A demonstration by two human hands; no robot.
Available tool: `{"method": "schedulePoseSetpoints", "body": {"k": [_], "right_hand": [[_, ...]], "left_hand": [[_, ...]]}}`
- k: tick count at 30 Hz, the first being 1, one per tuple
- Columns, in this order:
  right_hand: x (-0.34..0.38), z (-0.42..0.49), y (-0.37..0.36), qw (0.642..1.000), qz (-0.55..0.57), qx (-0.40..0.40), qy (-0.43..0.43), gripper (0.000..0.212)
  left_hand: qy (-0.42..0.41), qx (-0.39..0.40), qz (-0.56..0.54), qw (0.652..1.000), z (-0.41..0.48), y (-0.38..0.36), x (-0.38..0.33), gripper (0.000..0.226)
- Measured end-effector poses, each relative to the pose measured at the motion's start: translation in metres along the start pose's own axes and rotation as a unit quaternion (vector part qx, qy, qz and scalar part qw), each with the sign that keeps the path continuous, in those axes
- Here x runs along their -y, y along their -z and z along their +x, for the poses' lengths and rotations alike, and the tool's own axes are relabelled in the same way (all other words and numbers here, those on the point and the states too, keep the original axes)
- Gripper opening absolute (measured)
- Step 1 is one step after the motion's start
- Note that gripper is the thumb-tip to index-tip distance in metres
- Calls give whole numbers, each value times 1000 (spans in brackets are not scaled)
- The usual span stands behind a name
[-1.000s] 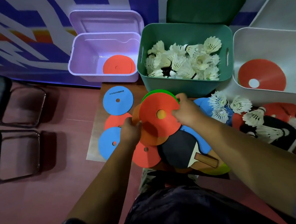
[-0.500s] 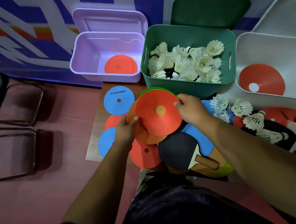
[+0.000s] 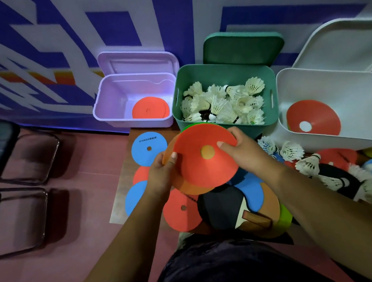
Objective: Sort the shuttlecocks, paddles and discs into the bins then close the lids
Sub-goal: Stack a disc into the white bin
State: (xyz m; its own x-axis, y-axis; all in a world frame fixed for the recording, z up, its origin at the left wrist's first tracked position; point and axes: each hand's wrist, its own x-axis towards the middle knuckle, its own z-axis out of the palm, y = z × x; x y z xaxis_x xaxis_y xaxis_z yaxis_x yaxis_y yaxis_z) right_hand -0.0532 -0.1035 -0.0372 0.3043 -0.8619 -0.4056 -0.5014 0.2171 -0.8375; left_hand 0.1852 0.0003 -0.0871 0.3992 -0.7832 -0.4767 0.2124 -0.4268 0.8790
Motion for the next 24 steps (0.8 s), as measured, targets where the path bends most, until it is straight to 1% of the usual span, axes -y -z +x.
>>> {"method": "schedulePoseSetpoints", "body": {"k": [4,7,10,13,16,20,22,24], "right_hand": [[-3,-9,12,999,33,-24,14,31],[-1,-20,23,996,70,-47,15,25],[1,-30,38,994,86,-61,14,20],[-2,-39,62,986,135,-98,11,16],[-6,-48,86,977,175,-124,0,20],[-18,-60,107,968,221,-117,-18,30],[-24,-66,113,964,237,-117,-18,33],[-30,-73,119,961,241,-134,-13,34]], "left_hand": [[-47,-35,75,995,-1,-23,-16,57],[-51,-42,94,993,-6,-43,-28,48],[-56,-19,91,994,-13,-63,-44,40],[-58,19,66,996,-23,-85,-66,42],[-70,56,64,994,-35,-109,-90,47],[-72,98,59,991,-50,-146,-113,54],[-56,127,64,988,-55,-165,-119,60],[-10,164,40,986,-58,-182,-120,69]]}}
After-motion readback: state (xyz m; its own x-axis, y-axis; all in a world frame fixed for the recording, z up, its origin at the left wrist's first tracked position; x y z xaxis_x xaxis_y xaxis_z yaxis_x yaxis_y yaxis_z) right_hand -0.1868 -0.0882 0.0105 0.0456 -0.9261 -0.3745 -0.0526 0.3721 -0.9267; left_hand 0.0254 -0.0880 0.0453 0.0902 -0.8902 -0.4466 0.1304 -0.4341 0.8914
